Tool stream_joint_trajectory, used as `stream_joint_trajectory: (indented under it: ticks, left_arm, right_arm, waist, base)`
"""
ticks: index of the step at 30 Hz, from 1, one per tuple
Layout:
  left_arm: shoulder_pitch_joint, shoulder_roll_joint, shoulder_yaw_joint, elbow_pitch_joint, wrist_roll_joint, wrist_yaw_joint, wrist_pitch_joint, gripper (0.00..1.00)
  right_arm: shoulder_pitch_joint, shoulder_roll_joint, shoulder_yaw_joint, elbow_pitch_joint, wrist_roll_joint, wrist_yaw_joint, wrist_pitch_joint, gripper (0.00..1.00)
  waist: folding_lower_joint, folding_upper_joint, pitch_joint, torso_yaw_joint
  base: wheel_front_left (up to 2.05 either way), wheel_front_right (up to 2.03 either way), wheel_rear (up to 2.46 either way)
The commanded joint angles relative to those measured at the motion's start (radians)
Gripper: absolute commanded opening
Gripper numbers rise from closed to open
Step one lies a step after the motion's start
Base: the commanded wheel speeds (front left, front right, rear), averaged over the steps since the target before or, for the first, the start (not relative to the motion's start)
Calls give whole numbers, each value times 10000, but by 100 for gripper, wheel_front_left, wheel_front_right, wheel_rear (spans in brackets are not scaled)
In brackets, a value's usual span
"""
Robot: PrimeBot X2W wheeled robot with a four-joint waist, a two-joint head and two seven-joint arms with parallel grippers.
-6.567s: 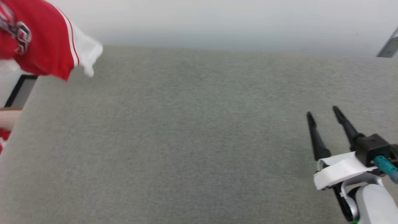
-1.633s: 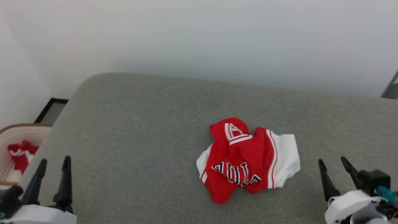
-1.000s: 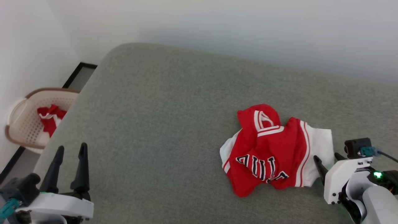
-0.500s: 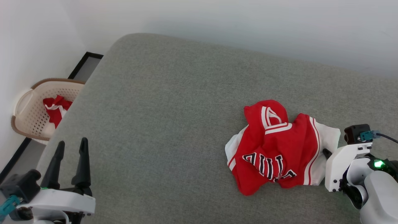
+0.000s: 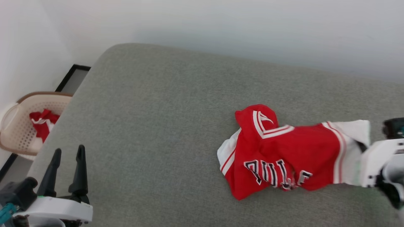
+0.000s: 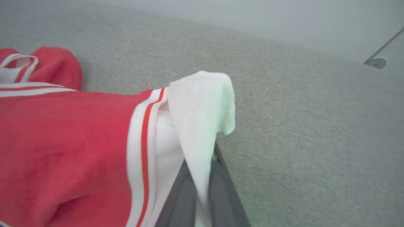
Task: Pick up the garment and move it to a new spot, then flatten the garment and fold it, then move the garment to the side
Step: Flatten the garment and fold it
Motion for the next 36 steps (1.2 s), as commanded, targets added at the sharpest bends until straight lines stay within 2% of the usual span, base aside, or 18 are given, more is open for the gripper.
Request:
stream_joint_trajectory:
  ticks: [1,12,19,20,22,24,26,27,32,36]
  left_arm:
    - [106,11,27,0,37,-14,1,100]
    - [56,80,-36,-11,-58,-15,1,100]
    - [-86,130,-169,35,-70,-15,1,100]
    - [-109,133,-205,49,-83,-15,1,100]
    - [-127,155,-255,80,-117,-15,1,100]
    - [-160,168,-302,110,-161,-15,1,100]
    - [-201,203,-382,131,-180,-15,1,100]
    - [-219,218,-402,136,-204,-15,1,100]
    - [-204,361,-554,152,-293,-15,1,100]
    - [-117,612,-808,169,-433,-15,1,100]
  right_arm:
    - [308,-269,-267,-328,46,-18,147,0]
    - [1380,-1159,-1905,-1106,-135,-18,708,0]
    - [1587,-972,-2560,-332,-384,-18,619,0]
    - [1546,-926,-2563,-123,-410,-18,587,3]
    - [1370,-865,-2542,271,-453,-18,457,31]
    - [1239,-769,-2546,709,-531,-18,355,53]
    - [1108,-688,-2488,1130,-531,-18,285,93]
    - [1023,-680,-2462,1272,-524,-18,228,100]
    - [626,-645,-2218,1797,-433,-18,168,100]
    - [446,-694,-2052,1713,-241,-18,266,100]
  waist:
    - [0,0,-132,-203]
    - [0,0,-191,-501]
    - [0,0,-149,-503]
    - [0,0,-143,-490]
    - [0,0,-130,-477]
    - [0,0,-125,-465]
    - [0,0,-124,-460]
    - [0,0,-128,-467]
    - [0,0,-231,-597]
    - [0,0,-382,-852]
  base:
    - [0,0,0]
    - [0,0,0]
    - [0,0,0]
    - [0,0,0]
    - [0,0,0]
    - [0,0,0]
    - [0,0,0]
    - [0,0,0]
    - [0,0,0]
    - [0,0,0]
